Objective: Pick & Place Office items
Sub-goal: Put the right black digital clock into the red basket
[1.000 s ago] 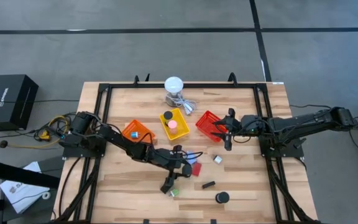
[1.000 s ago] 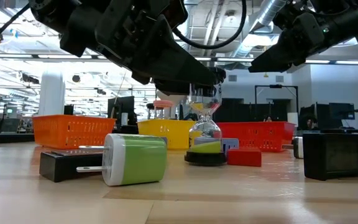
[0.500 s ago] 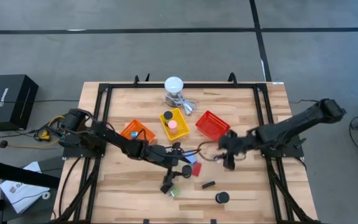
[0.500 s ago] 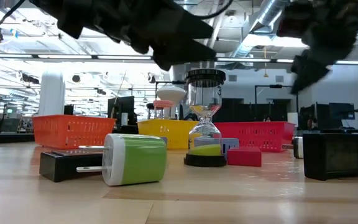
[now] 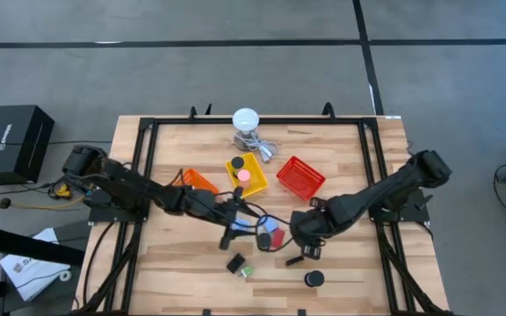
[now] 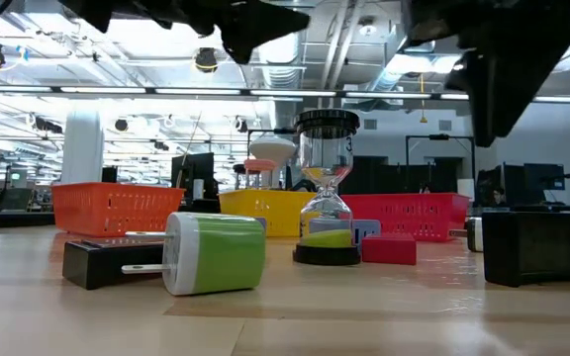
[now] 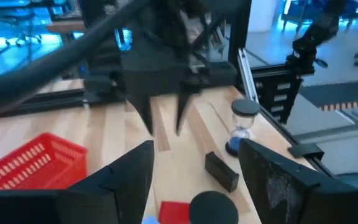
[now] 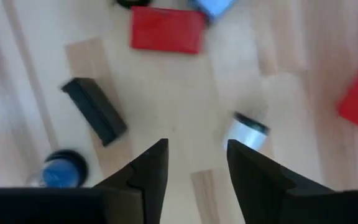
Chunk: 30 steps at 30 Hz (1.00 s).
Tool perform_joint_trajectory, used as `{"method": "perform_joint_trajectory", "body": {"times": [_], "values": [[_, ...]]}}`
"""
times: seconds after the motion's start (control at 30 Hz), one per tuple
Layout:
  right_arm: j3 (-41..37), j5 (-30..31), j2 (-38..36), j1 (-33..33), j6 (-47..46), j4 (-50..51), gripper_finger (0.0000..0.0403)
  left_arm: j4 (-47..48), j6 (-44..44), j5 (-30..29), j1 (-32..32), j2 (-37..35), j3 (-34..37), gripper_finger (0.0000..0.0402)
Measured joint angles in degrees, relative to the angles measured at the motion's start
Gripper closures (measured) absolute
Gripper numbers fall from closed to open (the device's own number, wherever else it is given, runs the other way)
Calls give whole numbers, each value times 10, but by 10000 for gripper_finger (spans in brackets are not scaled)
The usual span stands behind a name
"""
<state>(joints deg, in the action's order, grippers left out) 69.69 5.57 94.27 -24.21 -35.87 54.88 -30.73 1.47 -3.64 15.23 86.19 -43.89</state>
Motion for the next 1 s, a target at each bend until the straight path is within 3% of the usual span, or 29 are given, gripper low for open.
{"method": "perform_joint_trajectory", "body": {"times": [0.27,0.43,0.67,1.0], "values": [[84,-17,72,14,124,14,190,2,-2,0,-7,-69,74,182],[118,-58,116,12,139,6,162,1,-2,-11,-6,-79,91,184],[118,-76,168,-13,175,6,158,-2,-2,-13,-6,-79,91,184],[121,-113,163,-29,149,-24,158,-5,-4,-13,-6,-79,91,184]]}}
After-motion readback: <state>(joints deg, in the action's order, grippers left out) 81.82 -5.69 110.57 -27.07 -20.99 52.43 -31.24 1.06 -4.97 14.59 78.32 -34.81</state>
